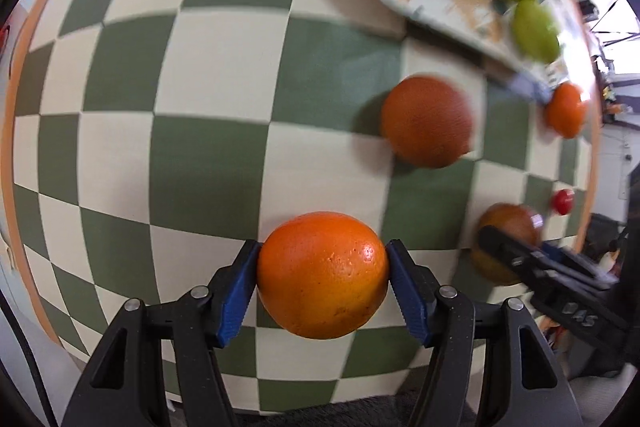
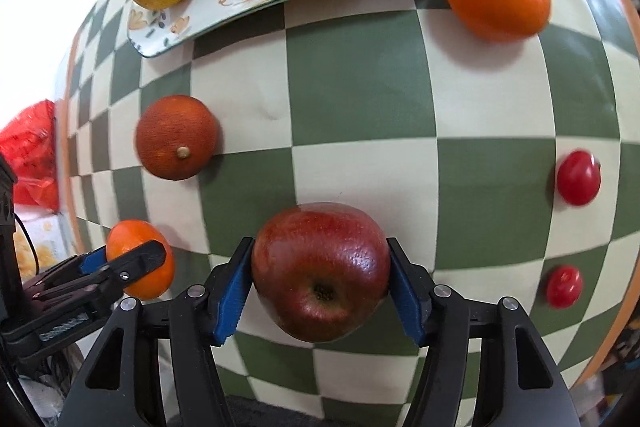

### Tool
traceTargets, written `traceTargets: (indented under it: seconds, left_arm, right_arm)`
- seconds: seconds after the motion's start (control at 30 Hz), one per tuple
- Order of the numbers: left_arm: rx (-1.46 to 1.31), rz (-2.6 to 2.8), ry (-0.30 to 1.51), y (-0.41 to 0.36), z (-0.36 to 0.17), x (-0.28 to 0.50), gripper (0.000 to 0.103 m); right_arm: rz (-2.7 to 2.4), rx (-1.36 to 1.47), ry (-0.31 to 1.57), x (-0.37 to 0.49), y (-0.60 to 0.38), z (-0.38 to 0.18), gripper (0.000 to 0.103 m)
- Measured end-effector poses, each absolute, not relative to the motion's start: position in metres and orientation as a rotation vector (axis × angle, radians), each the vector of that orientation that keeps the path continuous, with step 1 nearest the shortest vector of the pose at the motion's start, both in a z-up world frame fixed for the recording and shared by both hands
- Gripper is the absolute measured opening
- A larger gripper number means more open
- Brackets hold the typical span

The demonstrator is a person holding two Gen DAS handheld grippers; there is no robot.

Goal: Organize fruits
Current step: 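Place the red apple on the plate with the right tool while the left tool places the orange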

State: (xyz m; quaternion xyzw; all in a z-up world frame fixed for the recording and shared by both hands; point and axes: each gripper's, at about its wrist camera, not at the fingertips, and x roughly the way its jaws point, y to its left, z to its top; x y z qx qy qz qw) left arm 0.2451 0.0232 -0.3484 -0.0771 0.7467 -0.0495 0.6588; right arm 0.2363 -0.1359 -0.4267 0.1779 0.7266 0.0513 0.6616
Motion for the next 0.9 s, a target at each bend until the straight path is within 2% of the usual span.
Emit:
traceTargets:
  seconds: [0.1,0.3,0.57,0.9]
  left_arm:
    - [-0.217,-0.138,1.633,0.023,-0.317,0.256,0.061]
    - [-0.274,-0.180,1.527,0.023,-0.270,0.343,0.061]
    - [-0.346,-0.142,1.601,0.023,-0.304,0.418,0.061]
    - [-0.401,-0.112,1.702,0.023,-0.340,0.437,0.062]
  right_arm:
    - [0.137,0.485,1.608,0.238,-0.143,-0.413,0.065]
    - [0.162,0.535,1.492,0.277,-0.152,-0.370,0.065]
    - [0.124,0.484,1.435,0.359,-0.157,-0.359,0.065]
    - [0.121,0.453,1.440,0.391,-0.153,-0.375,0.067]
